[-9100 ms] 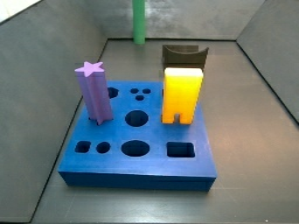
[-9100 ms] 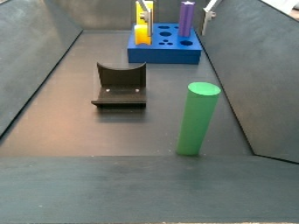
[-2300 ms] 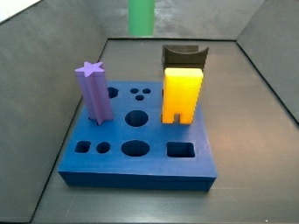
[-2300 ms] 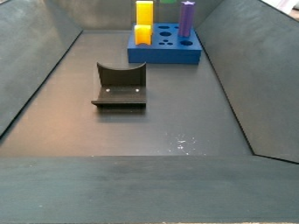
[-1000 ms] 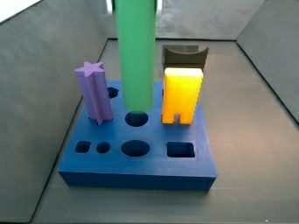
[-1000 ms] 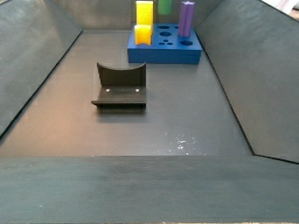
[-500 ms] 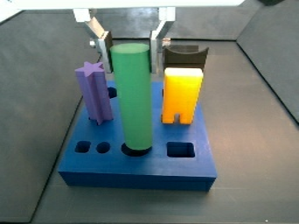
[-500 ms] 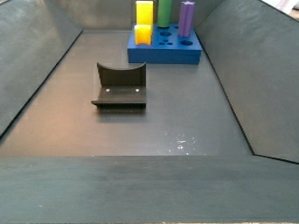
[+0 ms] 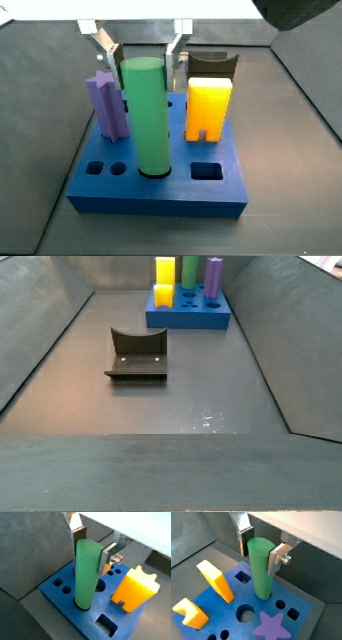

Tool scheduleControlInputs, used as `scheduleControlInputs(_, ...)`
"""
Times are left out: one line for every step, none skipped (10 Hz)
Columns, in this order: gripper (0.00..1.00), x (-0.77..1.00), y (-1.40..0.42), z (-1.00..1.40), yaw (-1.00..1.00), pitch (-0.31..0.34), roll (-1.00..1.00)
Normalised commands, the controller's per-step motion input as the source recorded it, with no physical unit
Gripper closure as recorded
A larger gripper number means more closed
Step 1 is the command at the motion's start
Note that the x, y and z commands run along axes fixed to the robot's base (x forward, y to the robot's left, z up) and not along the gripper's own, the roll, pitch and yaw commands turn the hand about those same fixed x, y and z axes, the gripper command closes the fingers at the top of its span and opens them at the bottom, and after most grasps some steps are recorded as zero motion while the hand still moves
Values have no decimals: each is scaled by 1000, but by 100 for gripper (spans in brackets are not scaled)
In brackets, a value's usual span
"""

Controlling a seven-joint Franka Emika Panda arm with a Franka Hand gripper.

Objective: Pick up the oval object. Move up. Move to above the board. Insert the oval object.
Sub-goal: Insert the oval object.

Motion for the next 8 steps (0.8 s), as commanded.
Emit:
scheduleControlInputs(100, 89, -191, -300, 43, -44, 11)
scheduleControlInputs(100, 237, -117, -309, 94, 0, 10)
scheduleControlInputs(100, 240, -49, -423, 66, 0, 49)
scheduleControlInputs(100, 83, -69, -686, 37, -36, 151)
scheduleControlInputs(100, 0, -106, -840, 14, -41, 244)
scheduleControlInputs(100, 0, -120, -849, 14, -30, 253)
scheduleControlInputs(100, 0, -137, -783, 23, -37, 271)
scheduleControlInputs(100, 0, 0, 0, 0, 0, -4)
